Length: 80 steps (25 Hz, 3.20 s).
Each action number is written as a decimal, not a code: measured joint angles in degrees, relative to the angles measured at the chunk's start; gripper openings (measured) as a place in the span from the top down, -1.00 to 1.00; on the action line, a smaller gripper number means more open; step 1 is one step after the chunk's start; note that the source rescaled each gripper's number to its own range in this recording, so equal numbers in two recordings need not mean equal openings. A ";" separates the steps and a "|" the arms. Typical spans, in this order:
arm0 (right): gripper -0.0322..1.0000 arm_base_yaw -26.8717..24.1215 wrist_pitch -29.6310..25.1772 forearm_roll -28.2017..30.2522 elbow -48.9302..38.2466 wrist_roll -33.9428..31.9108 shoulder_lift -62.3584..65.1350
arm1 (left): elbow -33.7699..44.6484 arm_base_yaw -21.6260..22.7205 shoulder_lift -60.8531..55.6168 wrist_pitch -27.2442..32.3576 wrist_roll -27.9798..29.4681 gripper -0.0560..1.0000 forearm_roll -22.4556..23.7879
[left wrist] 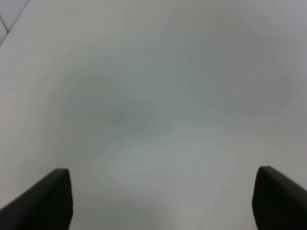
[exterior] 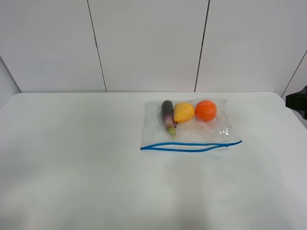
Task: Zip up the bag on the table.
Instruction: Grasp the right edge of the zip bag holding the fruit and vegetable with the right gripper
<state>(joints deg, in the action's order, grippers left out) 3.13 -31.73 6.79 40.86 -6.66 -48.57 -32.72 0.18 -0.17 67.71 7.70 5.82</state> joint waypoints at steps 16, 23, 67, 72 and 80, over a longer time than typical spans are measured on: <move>-0.66 -4.83 8.75 2.09 0.24 -3.08 -21.26 | 0.00 0.00 0.00 0.00 0.00 -1.00 0.00; -0.66 -9.49 9.65 -3.76 0.25 -2.64 -30.18 | 0.00 0.00 0.00 0.00 0.00 -1.00 0.00; -0.66 -16.31 -7.37 -58.81 15.44 34.08 -60.66 | 0.00 0.00 0.00 0.00 0.00 -1.00 0.00; -0.53 -16.31 -6.18 -58.80 15.44 34.82 -60.95 | 0.00 0.00 0.00 0.00 0.00 -1.00 0.00; -0.18 -16.31 -5.73 -58.93 15.44 34.82 -61.16 | 0.00 0.00 0.00 0.00 0.00 -1.00 0.00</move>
<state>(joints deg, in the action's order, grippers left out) -13.18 -37.46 -52.14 56.29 28.16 -109.74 -32.72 0.18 -0.17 67.71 7.70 5.82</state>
